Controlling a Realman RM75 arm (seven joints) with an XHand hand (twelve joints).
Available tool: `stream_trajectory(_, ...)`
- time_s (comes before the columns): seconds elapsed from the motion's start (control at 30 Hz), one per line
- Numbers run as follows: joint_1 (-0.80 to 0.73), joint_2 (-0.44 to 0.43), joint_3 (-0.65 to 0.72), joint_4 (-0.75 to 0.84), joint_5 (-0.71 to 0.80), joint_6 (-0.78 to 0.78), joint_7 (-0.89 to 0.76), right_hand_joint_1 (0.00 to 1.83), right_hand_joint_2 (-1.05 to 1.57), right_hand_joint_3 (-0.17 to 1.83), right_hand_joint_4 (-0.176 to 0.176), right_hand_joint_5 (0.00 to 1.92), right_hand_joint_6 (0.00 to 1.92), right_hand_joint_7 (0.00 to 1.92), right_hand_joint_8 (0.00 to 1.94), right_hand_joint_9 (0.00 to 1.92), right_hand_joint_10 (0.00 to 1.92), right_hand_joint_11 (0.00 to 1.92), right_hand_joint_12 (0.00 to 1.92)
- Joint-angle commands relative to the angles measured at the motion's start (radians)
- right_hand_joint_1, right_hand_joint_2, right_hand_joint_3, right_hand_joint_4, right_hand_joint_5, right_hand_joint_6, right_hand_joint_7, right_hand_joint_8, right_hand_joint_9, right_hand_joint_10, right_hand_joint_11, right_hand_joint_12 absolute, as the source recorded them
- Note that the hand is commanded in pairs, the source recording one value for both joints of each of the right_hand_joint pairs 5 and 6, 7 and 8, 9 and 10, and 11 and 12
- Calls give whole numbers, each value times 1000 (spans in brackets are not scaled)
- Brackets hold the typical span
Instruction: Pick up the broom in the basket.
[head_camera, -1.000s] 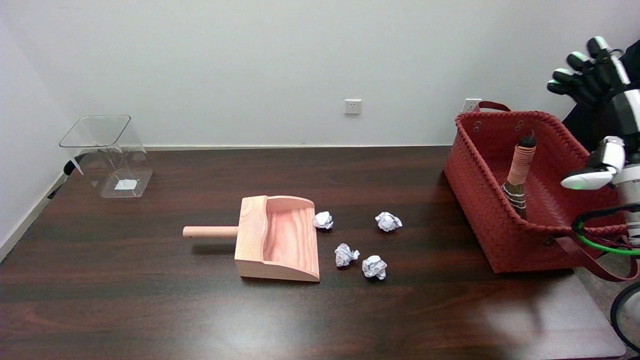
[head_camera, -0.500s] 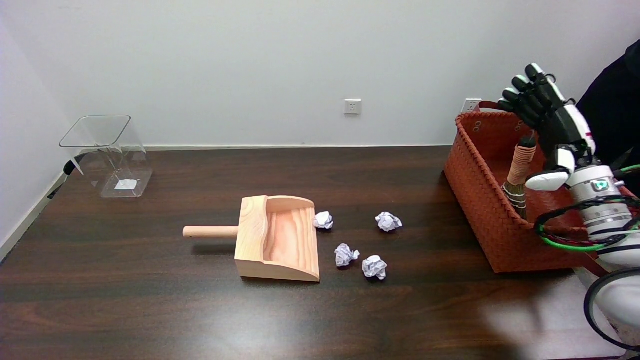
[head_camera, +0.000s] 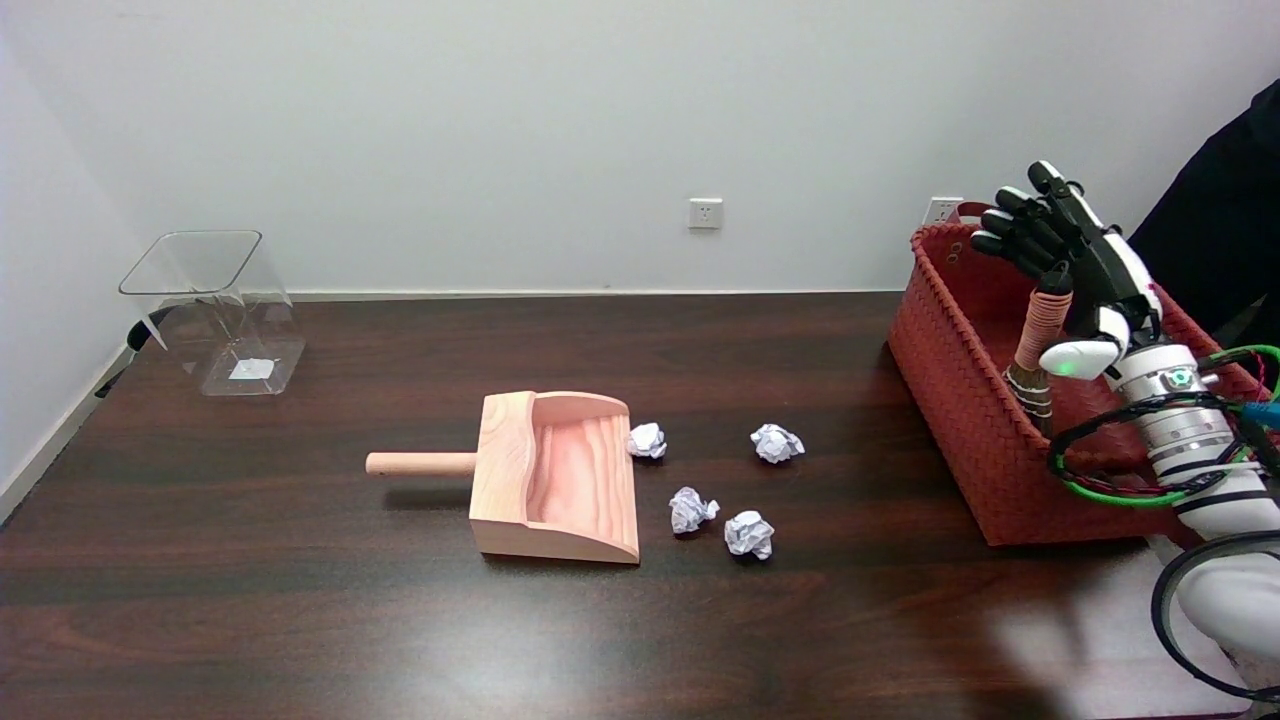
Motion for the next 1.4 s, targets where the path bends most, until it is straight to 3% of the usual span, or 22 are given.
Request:
stream_trajectory(0.03,33,-18,-76,45,13,49,107,1137,-730,936,0,90,90,348,348,456,456,545,545)
stream_trajectory(0.33,13,-37,-61,26,13,123,161,1140,-600,931,0,132,132,437,437,550,550,651,651)
stream_trajectory(0.93,-49,-46,59,-89,-10,105,163,1138,-531,971,0,139,139,470,470,572,572,652,652)
stream_trajectory(1.17,-131,-35,133,-167,-37,10,153,1143,-548,971,0,106,106,463,463,551,551,448,448)
stream_trajectory(1.4,-223,-7,203,-218,-37,-68,47,1151,-562,965,0,69,69,444,444,534,534,416,416)
